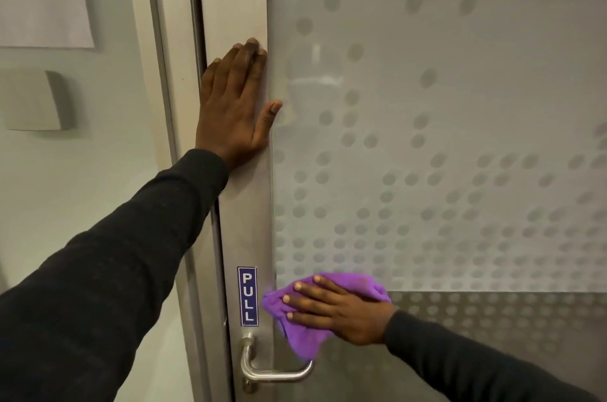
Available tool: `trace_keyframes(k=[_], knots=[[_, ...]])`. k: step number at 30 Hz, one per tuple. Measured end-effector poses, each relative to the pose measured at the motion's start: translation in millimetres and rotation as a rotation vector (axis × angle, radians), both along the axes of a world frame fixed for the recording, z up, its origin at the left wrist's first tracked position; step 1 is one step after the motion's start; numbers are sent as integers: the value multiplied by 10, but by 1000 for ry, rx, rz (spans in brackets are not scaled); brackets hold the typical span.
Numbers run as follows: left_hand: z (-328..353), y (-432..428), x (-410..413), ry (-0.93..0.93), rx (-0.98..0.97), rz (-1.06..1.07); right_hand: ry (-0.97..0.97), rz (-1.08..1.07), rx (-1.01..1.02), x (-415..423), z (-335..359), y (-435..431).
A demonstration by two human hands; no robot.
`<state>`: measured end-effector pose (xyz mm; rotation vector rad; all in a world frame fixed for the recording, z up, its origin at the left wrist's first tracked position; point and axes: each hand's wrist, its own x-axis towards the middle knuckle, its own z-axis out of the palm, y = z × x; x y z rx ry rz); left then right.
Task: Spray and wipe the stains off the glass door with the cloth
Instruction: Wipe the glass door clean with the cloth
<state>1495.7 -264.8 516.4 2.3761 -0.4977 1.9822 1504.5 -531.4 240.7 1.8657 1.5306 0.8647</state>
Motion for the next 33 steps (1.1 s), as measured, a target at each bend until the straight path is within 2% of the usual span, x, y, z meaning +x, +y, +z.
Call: trace_keyframes(k=[3,9,12,15,17,23,26,29,33], knots=[[-2,-2,10,-5,7,0,-42,9,91,41,649,-130],[-30,-11,22,13,8,22,-242,-198,600,178,2814,-841],[-44,-22,7,20,7,33,-289,-276,852,162,3500,-1126],[-39,-59,-6,16,-15,60,-319,-323,1002,150,3414,-1019],[-48,-111,-22,16,-37,74,-323,-310,977,151,3003,-856],[-26,-637,-66,-27,110,29,-160,-148,486,73,1011,-563],[32,-1038,-48,-45,231,22,-92,-128,327,77,504,-554],[112,-1313,-8,-32,311,49,-111,-92,312,143,797,-716],[241,-1525,30,-24,335,63,-233,-179,615,198,1935,-1215]])
